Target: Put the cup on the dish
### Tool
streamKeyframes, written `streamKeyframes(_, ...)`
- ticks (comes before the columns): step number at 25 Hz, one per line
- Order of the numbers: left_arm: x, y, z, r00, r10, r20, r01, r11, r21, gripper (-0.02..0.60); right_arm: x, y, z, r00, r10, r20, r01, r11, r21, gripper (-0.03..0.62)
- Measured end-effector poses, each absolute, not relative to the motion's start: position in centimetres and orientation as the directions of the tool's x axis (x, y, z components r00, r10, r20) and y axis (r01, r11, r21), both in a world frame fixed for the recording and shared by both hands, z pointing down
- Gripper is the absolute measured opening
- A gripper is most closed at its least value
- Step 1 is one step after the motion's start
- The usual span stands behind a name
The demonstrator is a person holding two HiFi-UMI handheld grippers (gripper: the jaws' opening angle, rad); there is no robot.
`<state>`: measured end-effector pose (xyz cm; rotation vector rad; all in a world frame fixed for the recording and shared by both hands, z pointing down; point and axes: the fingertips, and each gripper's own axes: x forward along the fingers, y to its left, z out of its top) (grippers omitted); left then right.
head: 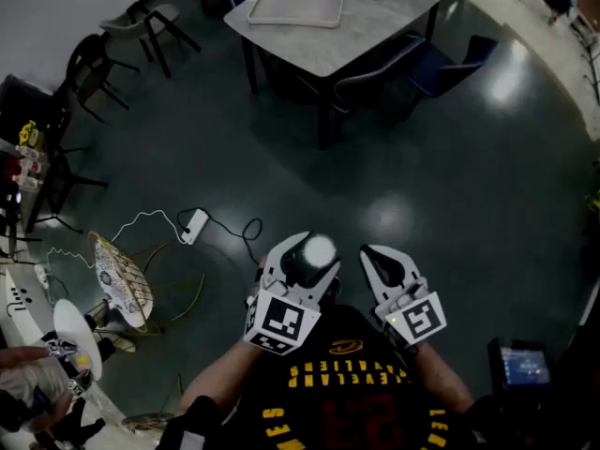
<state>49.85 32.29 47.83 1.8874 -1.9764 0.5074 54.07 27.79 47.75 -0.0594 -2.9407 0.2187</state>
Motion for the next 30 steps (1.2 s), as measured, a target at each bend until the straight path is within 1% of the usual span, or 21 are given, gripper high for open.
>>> streamKeyframes(5,51.4,32.6,48.6,-0.033,-0.874,0.485,-0.999,0.032,-0.011,0.264,54.9,28.4,48.4,-0.982,0.062,0.18,0.035,0.988,-0.149,0.008)
streamKeyframes(10,51.0,32.3,47.2,-0.03,-0.882,0.47,-0.999,0.019,-0.028,0.264,54.6,28.6,47.3,-0.986,0.069,0.151,0.048,0.989,-0.139,0.008)
streamKeyframes(14,49.3,31.7,45.2,-0.032,-0.895,0.444,-0.998,0.009,-0.055,0.264,53.5,28.7,47.3,-0.984,0.072,0.161,0.054,0.992,-0.114,0.009)
streamKeyframes(15,48.5,31.5,44.7,-0.034,-0.898,0.439,-0.998,0.009,-0.06,0.264,52.9,28.7,47.4,-0.984,0.076,0.16,0.059,0.993,-0.104,0.039)
streamKeyframes(16,47.9,31.3,44.2,-0.036,-0.899,0.437,-0.998,0.01,-0.061,0.264,52.3,28.8,47.5,-0.984,0.082,0.159,0.067,0.993,-0.098,0.086)
streamKeyframes(19,46.6,30.5,42.8,-0.03,-0.9,0.434,-0.999,0.008,-0.053,0.264,50.5,29.5,47.4,-0.982,0.115,0.153,0.102,0.991,-0.089,0.187)
streamKeyframes(20,46.2,30.1,42.5,-0.027,-0.901,0.434,-0.999,0.006,-0.05,0.264,49.8,29.6,47.2,-0.982,0.123,0.145,0.112,0.99,-0.082,0.212)
streamKeyframes(25,44.9,29.0,42.1,-0.013,-0.899,0.438,-0.999,-0.003,-0.035,0.264,46.9,29.5,46.2,-0.991,0.099,0.091,0.092,0.993,-0.078,0.218)
streamKeyframes(30,42.4,28.2,41.9,0.007,-0.902,0.431,-1.0,-0.009,-0.004,0.264,43.9,29.8,45.3,-0.991,0.115,0.064,0.111,0.992,-0.067,0.218)
